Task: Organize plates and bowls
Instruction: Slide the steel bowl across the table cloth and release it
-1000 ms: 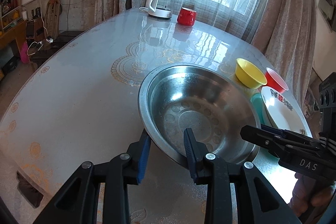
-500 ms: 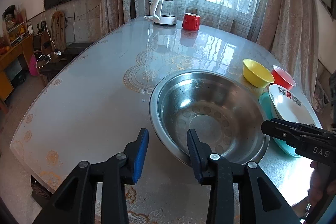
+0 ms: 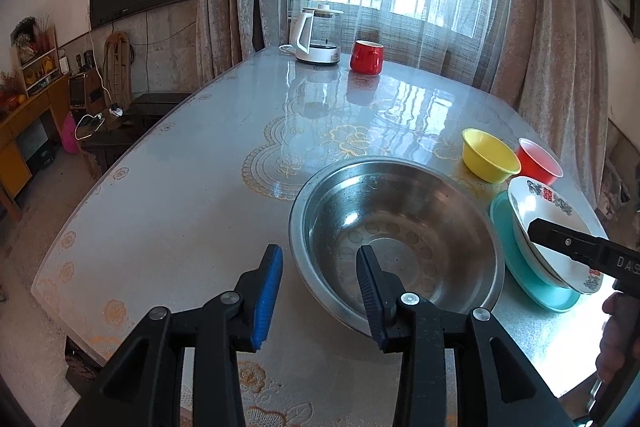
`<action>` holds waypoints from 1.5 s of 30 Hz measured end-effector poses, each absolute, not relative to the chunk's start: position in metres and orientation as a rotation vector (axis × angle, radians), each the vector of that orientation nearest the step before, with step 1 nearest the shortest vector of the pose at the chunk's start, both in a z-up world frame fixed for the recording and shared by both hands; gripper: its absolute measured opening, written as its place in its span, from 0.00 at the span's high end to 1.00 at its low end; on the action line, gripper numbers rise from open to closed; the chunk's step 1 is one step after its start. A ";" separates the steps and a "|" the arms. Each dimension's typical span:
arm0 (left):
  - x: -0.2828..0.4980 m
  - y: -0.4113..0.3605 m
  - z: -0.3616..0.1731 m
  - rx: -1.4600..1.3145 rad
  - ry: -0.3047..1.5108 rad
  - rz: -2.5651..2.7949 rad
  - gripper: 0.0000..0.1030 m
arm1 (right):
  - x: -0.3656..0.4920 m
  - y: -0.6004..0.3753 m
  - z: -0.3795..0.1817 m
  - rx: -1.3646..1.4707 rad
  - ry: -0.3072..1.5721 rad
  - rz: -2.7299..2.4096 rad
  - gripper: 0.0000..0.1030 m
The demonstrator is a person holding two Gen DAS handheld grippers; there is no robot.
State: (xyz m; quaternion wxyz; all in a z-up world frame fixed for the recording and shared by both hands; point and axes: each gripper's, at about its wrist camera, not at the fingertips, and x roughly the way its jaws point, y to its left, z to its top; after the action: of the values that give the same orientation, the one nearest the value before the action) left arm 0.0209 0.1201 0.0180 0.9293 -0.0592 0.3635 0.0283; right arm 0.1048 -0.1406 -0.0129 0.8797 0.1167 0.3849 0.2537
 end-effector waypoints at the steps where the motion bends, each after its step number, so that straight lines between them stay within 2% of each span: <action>1: 0.021 0.119 0.019 -0.117 0.744 0.056 0.62 | 0.104 -0.142 -0.012 0.251 0.796 0.537 0.53; 30: 0.041 0.053 0.034 0.079 0.702 -0.009 0.62 | 0.122 -0.207 -0.011 0.395 0.768 0.428 0.51; 45: 0.066 0.029 0.030 0.122 0.742 -0.050 0.62 | 0.141 -0.230 -0.010 0.448 0.770 0.394 0.51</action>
State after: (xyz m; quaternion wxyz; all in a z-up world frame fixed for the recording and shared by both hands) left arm 0.0656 0.0293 0.0301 0.9299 0.0594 0.3621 -0.0242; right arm 0.1412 -0.2301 -0.0102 0.8836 0.2155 0.3700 0.1895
